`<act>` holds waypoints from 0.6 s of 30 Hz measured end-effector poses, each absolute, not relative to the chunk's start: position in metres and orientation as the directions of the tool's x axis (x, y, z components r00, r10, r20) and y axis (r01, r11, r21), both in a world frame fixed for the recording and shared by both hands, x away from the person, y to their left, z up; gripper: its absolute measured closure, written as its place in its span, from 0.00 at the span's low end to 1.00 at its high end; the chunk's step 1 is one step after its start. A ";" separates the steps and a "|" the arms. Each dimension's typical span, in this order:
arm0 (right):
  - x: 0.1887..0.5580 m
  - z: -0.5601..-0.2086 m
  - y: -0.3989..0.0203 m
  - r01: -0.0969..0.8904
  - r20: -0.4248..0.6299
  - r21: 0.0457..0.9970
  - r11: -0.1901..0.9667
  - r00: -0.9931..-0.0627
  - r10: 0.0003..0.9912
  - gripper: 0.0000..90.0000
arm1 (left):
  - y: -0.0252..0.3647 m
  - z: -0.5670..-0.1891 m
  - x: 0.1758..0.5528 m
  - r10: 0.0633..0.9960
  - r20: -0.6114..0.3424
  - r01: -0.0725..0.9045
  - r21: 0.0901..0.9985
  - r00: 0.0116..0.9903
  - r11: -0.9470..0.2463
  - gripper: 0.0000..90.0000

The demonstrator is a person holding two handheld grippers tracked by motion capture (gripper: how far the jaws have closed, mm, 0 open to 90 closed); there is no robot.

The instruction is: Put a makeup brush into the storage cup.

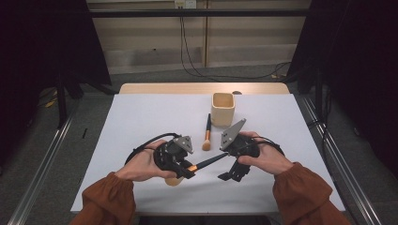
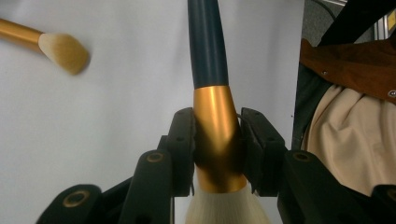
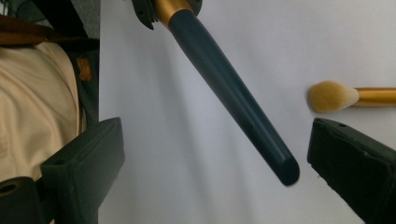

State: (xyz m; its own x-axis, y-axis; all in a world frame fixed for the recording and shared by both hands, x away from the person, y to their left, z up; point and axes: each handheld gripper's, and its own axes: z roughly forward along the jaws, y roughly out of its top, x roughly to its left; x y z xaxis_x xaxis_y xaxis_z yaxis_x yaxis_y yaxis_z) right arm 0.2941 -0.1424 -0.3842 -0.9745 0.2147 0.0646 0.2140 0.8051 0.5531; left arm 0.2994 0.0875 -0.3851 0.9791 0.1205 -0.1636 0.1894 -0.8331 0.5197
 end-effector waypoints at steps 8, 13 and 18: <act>0.301 -0.381 -0.130 0.187 0.081 0.474 0.860 -0.982 0.168 0.06 | 0.083 -0.388 0.299 0.113 -0.164 0.182 0.504 0.980 -0.844 0.74; 0.306 -0.385 -0.119 0.182 0.101 0.444 0.878 -0.983 0.153 0.07 | 0.080 -0.388 0.296 0.111 -0.163 0.179 0.501 0.980 -0.847 0.74; 0.307 -0.386 -0.110 0.151 0.105 0.430 0.890 -0.988 0.116 0.18 | 0.081 -0.386 0.296 0.103 -0.166 0.174 0.503 0.981 -0.846 0.74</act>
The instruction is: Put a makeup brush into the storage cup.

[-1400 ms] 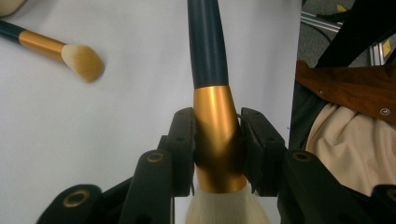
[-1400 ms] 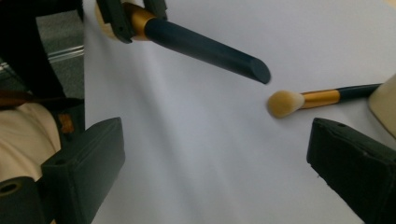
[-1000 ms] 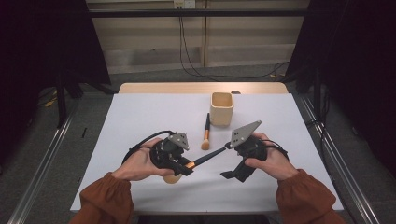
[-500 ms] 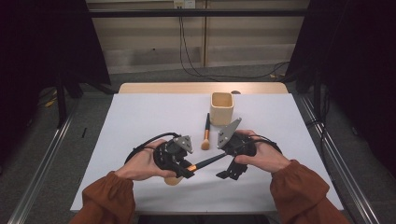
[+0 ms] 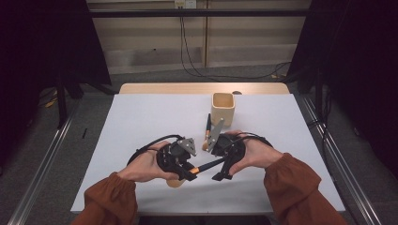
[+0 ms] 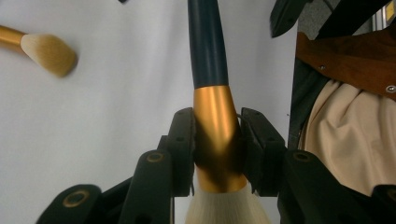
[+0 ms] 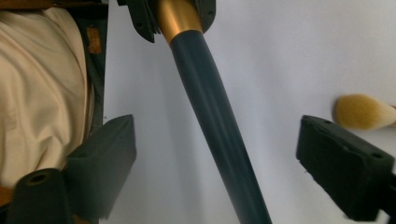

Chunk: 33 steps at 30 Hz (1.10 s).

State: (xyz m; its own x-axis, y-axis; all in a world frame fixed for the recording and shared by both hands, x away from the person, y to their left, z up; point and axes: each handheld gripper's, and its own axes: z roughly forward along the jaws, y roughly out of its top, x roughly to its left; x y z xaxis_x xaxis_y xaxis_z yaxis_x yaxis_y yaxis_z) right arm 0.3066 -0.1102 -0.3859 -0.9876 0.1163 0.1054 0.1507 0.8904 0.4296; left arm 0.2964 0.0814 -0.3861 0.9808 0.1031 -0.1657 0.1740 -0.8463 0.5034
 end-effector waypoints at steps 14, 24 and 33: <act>0.307 -0.390 -0.103 0.125 0.105 0.462 0.878 -0.991 0.087 0.53 | 0.079 -0.386 0.295 0.086 -0.159 0.156 0.505 0.983 -0.849 0.74; 0.305 -0.390 -0.100 0.113 0.104 0.474 0.873 -0.992 0.072 0.66 | 0.081 -0.386 0.295 0.097 -0.159 0.165 0.505 0.982 -0.847 0.74; 0.305 -0.391 -0.097 0.109 0.101 0.494 0.862 -0.993 0.068 0.72 | 0.080 -0.387 0.296 0.093 -0.158 0.162 0.513 0.983 -0.843 0.74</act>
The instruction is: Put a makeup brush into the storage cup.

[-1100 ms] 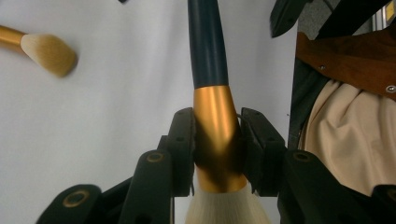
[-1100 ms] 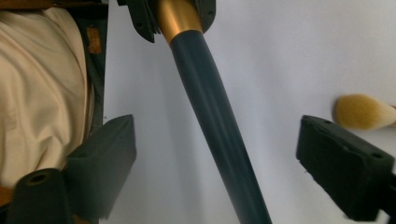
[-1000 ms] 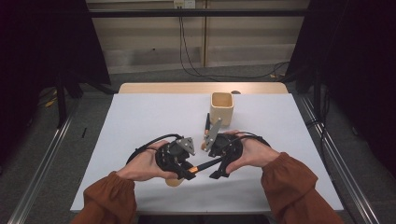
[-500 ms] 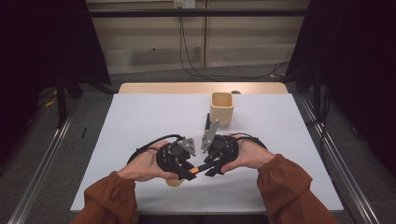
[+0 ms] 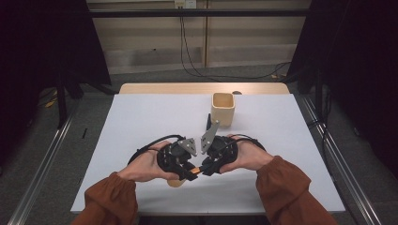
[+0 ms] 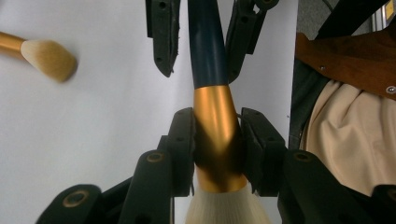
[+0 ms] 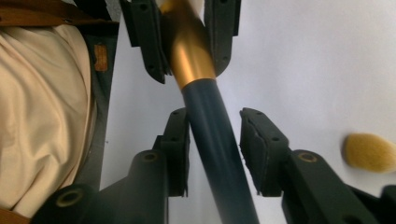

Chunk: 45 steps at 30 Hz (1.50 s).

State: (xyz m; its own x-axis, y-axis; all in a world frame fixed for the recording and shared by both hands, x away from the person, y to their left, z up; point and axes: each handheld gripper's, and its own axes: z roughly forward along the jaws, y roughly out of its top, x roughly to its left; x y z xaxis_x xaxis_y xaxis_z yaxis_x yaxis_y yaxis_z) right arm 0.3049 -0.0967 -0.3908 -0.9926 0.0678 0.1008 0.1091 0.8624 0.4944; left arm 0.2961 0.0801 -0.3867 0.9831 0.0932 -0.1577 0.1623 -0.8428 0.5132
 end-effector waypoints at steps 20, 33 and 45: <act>0.302 -0.397 -0.094 0.063 0.102 0.514 0.856 -0.995 0.011 0.82 | 0.083 -0.390 0.299 0.069 -0.161 0.143 0.513 0.984 -0.847 0.74; 0.305 -0.398 -0.098 0.115 0.146 0.523 0.845 -0.988 0.044 0.84 | 0.087 -0.395 0.303 0.102 -0.196 0.198 0.568 0.975 -0.799 0.63; 0.308 -0.400 -0.115 0.192 0.151 0.512 0.837 -0.980 0.132 0.84 | 0.106 -0.403 0.310 0.259 -0.201 0.327 0.648 0.945 -0.688 0.24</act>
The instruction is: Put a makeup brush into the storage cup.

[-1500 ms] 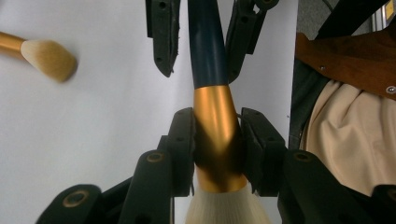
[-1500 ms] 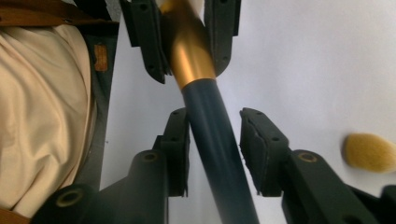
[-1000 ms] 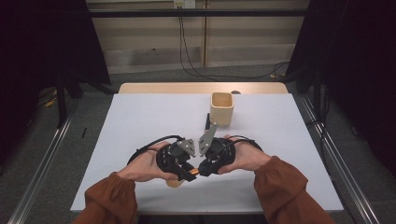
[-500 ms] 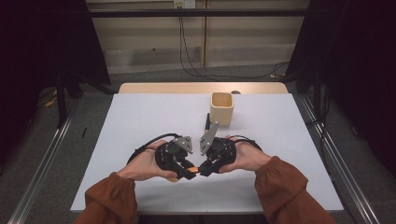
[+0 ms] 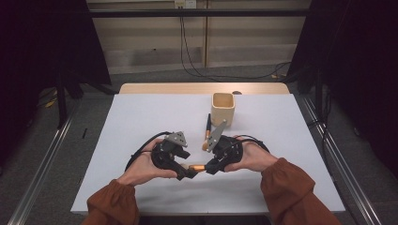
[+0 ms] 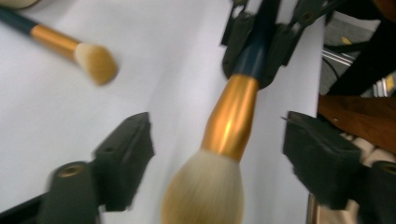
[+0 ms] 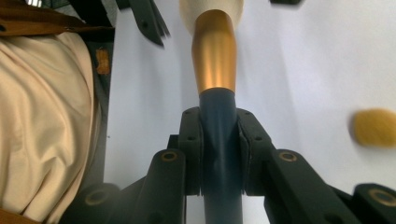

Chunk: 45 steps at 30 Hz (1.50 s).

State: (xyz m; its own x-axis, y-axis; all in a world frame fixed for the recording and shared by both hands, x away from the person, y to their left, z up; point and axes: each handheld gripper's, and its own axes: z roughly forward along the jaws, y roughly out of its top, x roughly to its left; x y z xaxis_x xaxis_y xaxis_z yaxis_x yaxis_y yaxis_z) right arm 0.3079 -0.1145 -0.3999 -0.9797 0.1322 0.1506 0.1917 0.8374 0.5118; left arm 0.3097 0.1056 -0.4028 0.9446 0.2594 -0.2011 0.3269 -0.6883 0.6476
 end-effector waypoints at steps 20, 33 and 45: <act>0.307 -0.410 -0.163 0.374 0.194 0.622 0.688 -0.925 0.327 0.84 | 0.137 -0.413 0.304 0.394 -0.212 0.416 0.719 0.894 -0.556 0.04; 0.295 -0.427 -0.183 0.466 0.237 0.751 0.467 -0.851 0.469 0.84 | 0.146 -0.421 0.297 0.430 -0.229 0.437 0.759 0.873 -0.483 0.04; 0.287 -0.432 -0.184 0.440 0.248 0.828 0.347 -0.843 0.478 0.84 | 0.147 -0.421 0.287 0.448 -0.192 0.406 0.795 0.873 -0.451 0.04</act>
State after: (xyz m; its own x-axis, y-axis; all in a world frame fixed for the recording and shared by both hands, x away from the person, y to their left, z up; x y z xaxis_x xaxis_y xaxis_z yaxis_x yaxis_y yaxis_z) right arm 0.2865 -0.1838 -0.4323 -0.8427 0.4778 0.2481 0.4404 0.3468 0.8281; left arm 0.2868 0.1470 -0.4214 0.8733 0.4476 -0.1923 0.4063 -0.4512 0.7946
